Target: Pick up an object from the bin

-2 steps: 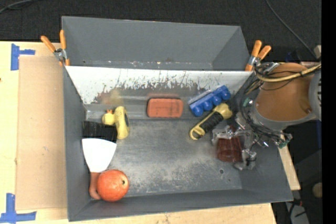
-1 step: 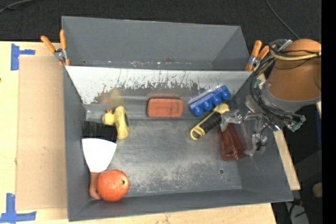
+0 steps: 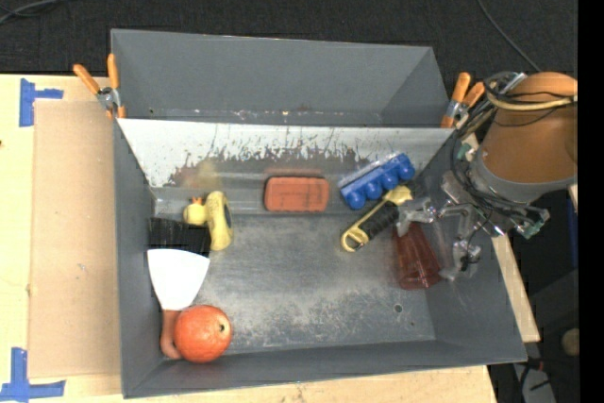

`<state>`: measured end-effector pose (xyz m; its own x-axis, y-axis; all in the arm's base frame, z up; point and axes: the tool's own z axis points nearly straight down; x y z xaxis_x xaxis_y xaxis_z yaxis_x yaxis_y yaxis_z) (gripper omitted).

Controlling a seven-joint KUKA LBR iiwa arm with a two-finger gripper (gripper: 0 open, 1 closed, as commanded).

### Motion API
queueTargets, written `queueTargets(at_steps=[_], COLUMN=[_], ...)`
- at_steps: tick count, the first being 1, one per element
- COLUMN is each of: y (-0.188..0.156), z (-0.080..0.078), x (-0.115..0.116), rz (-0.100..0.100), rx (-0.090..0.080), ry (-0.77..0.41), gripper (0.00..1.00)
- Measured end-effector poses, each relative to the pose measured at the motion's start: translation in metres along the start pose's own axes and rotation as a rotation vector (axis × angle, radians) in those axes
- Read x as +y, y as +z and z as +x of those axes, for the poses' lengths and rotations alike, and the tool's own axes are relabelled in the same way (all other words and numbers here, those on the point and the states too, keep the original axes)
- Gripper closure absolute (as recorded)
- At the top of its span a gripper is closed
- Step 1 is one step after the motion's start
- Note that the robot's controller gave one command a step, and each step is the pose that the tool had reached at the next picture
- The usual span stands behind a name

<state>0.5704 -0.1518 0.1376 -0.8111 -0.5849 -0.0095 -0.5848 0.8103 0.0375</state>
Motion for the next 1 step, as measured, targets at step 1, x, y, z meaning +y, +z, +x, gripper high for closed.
queueTargets(at_steps=[1], y=[0.0351], z=[0.0007], x=[0.0005], rz=[-0.009], rx=[0.007], ry=[0.006], gripper=[0.00])
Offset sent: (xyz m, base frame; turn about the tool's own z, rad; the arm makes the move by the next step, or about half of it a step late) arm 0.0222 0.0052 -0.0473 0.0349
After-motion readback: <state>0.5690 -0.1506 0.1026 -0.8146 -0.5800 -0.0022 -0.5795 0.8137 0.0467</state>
